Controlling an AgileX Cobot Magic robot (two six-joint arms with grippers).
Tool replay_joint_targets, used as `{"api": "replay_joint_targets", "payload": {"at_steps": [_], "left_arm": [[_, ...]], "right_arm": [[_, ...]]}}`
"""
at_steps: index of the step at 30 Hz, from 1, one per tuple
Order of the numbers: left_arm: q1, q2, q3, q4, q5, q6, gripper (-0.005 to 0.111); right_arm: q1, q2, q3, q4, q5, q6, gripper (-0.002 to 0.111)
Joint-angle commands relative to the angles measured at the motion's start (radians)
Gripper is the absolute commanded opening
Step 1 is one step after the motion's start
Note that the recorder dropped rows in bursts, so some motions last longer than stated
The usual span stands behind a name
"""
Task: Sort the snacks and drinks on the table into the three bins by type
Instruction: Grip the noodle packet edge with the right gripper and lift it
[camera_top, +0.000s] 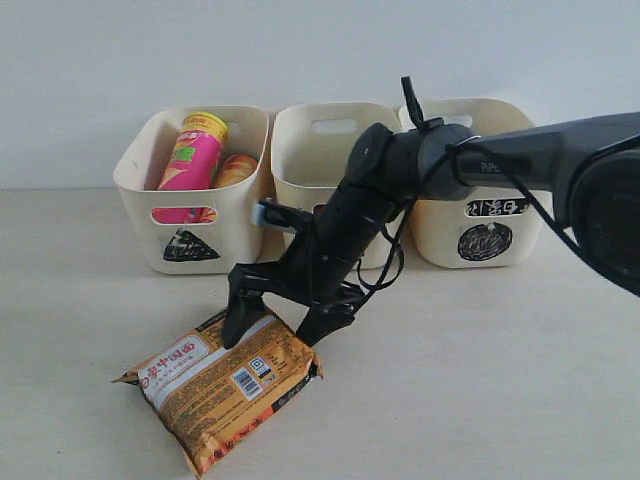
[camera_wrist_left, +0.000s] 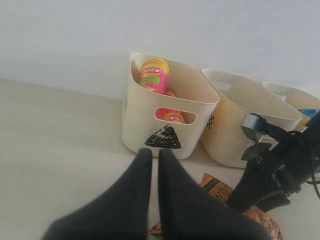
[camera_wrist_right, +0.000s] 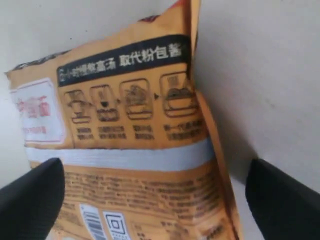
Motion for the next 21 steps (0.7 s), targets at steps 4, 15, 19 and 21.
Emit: {"api": "replay_joint_targets", "payload": {"at_steps": [4, 15, 19, 21], "left_arm": [[0.001, -0.007, 0.004, -0.008, -0.015, 0.004, 0.004], [0.001, -0.007, 0.004, -0.008, -0.015, 0.004, 0.004], [0.001, -0.007, 0.004, -0.008, -0.015, 0.004, 0.004], [0.001, -0.007, 0.004, -0.008, -0.015, 0.004, 0.004]], "right_arm": [[0.002, 0.041, -0.007, 0.008, 0.029, -0.044, 0.09], [0.004, 0.097, -0.007, -0.001, 0.122, -0.096, 0.074], [0.004, 0.106, -0.007, -0.016, 0.11, -0.099, 0.029], [-0.001, 0.106, -0.007, -0.012, 0.094, -0.084, 0.001]]}}
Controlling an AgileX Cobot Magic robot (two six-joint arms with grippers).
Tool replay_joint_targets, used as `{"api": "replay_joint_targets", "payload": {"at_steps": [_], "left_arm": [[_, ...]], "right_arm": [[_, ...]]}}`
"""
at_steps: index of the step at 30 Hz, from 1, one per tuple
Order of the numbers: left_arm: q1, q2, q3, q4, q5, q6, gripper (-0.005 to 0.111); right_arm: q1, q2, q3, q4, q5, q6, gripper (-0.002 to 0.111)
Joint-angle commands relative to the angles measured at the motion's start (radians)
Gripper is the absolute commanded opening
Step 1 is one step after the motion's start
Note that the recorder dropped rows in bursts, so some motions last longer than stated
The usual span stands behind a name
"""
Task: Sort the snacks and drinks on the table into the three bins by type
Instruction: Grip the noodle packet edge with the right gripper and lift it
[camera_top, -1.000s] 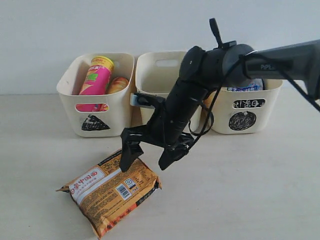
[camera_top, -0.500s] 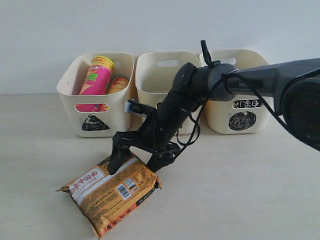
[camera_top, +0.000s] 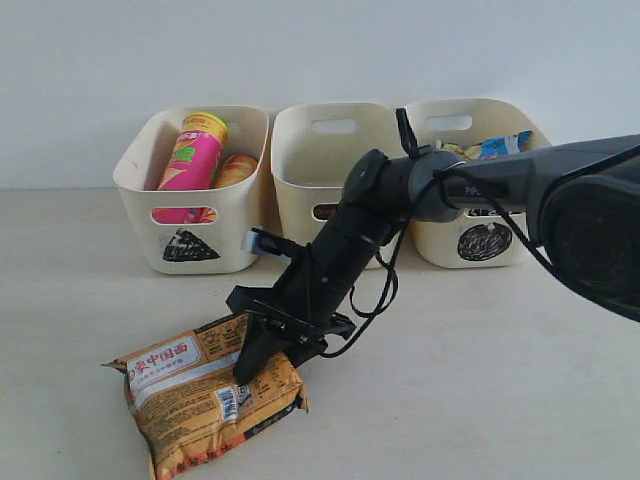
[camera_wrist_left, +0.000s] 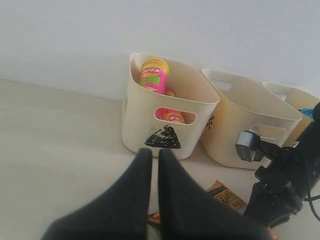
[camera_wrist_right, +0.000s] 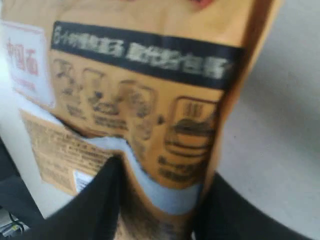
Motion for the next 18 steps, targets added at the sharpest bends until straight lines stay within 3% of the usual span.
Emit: {"api": "replay_joint_targets", "payload": {"at_steps": [1, 18], "left_arm": [[0.001, -0.007, 0.004, -0.008, -0.015, 0.004, 0.004], [0.001, -0.007, 0.004, -0.008, -0.017, 0.004, 0.004]], "right_arm": [[-0.005, 0.029, 0.016, -0.085, -0.044, 0.005, 0.002], [-0.07, -0.224, 0.016, -0.086, 0.013, -0.023, 0.001]]}}
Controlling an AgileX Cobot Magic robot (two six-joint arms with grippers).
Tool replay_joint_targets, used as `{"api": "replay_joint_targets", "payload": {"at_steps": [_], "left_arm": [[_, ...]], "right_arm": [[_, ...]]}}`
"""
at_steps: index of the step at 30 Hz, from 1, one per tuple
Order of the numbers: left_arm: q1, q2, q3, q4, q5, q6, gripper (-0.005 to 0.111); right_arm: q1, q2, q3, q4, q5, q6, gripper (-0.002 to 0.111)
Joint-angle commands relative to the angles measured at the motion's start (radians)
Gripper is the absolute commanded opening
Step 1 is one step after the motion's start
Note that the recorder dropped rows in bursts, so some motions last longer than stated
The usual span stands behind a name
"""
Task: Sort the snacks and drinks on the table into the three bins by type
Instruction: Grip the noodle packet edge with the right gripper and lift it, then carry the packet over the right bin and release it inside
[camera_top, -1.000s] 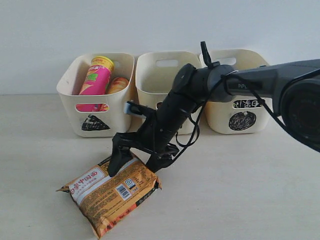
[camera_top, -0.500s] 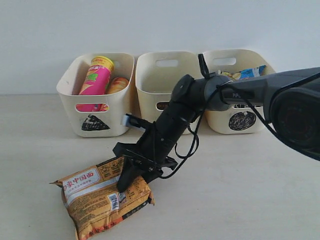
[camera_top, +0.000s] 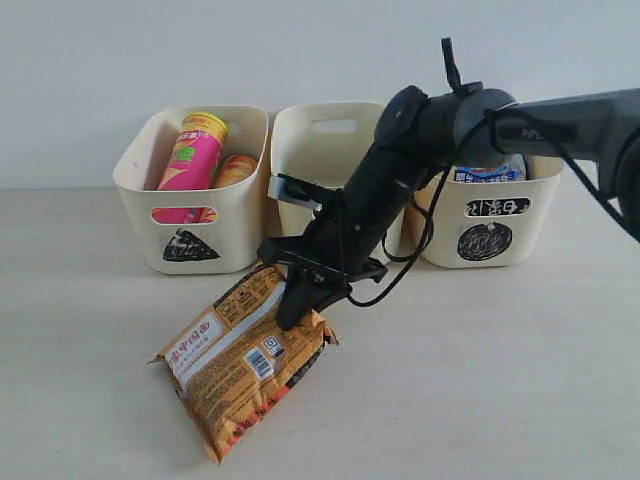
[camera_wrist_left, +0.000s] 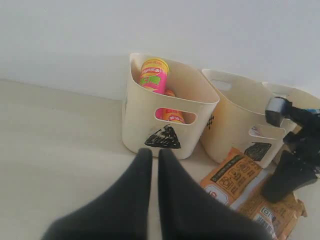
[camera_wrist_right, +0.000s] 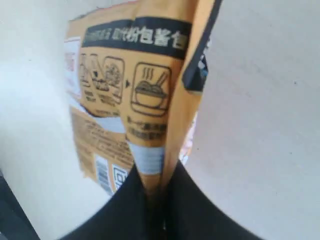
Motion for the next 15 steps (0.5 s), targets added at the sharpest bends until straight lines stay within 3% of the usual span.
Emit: {"api": "replay_joint_targets", "payload": {"at_steps": [1, 15], "left_arm": [[0.001, -0.007, 0.004, -0.008, -0.017, 0.004, 0.004], [0.001, -0.007, 0.004, -0.008, -0.017, 0.004, 0.004]], "right_arm": [[-0.009, -0.081, 0.0, 0.003, 0.006, -0.019, 0.001], [-0.009, -0.217, 0.0, 0.018, 0.006, -0.029, -0.001]]}}
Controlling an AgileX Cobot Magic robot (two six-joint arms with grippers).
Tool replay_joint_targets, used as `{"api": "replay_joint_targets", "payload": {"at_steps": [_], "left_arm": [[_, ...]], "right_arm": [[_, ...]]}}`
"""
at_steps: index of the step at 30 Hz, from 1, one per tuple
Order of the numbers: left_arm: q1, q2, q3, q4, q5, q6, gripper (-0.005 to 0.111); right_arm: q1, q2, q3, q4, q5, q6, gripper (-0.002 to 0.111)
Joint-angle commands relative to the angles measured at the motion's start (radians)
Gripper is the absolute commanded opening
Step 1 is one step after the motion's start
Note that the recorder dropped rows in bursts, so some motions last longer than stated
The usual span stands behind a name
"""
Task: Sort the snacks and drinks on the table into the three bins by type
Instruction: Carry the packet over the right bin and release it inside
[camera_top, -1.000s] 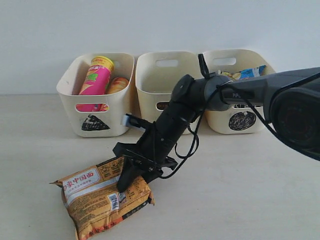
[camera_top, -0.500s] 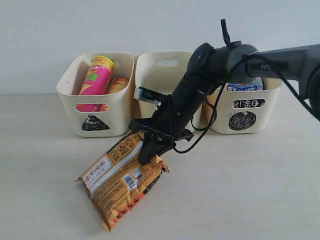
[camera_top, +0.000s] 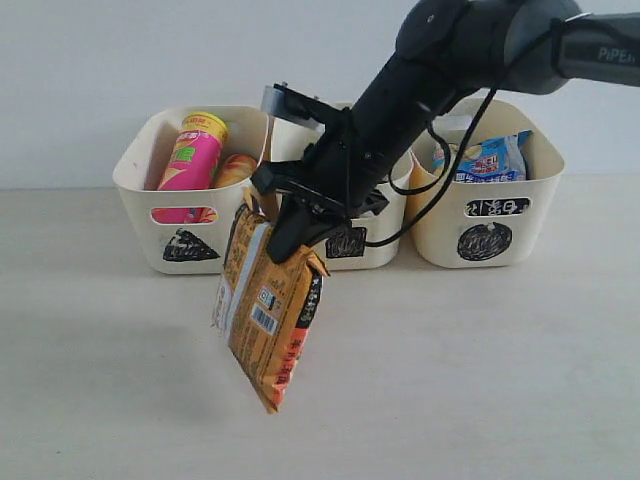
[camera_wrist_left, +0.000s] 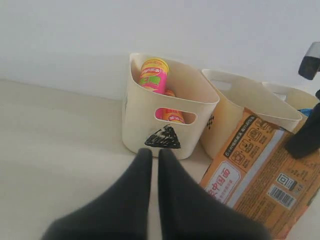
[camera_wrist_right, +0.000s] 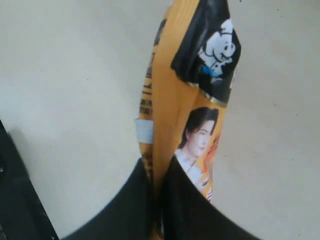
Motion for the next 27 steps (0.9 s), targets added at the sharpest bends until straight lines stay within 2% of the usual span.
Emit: {"api": "replay_joint_targets", "payload": {"at_steps": [1, 7, 12, 20, 27], "left_arm": [[0.001, -0.007, 0.004, -0.008, -0.017, 0.004, 0.004], [0.001, -0.007, 0.004, -0.007, -0.023, 0.004, 0.004], [0.001, -0.007, 0.004, -0.007, -0.023, 0.004, 0.004], [0.001, -0.007, 0.004, -0.007, -0.023, 0.004, 0.004], [0.001, -0.007, 0.004, -0.007, -0.023, 0.004, 0.004]], "right_arm": [[-0.009, -0.038, 0.0, 0.017, 0.006, -0.011, 0.0], [-0.011, -0.066, 0.0, 0.031, 0.006, -0.011, 0.0], [-0.056, -0.116, 0.0, 0.072, 0.006, -0.011, 0.0], [-0.209, -0.228, 0.0, 0.125, 0.006, -0.017, 0.0], [-0.396, -0.301, 0.0, 0.204, 0.006, -0.041, 0.0]]}}
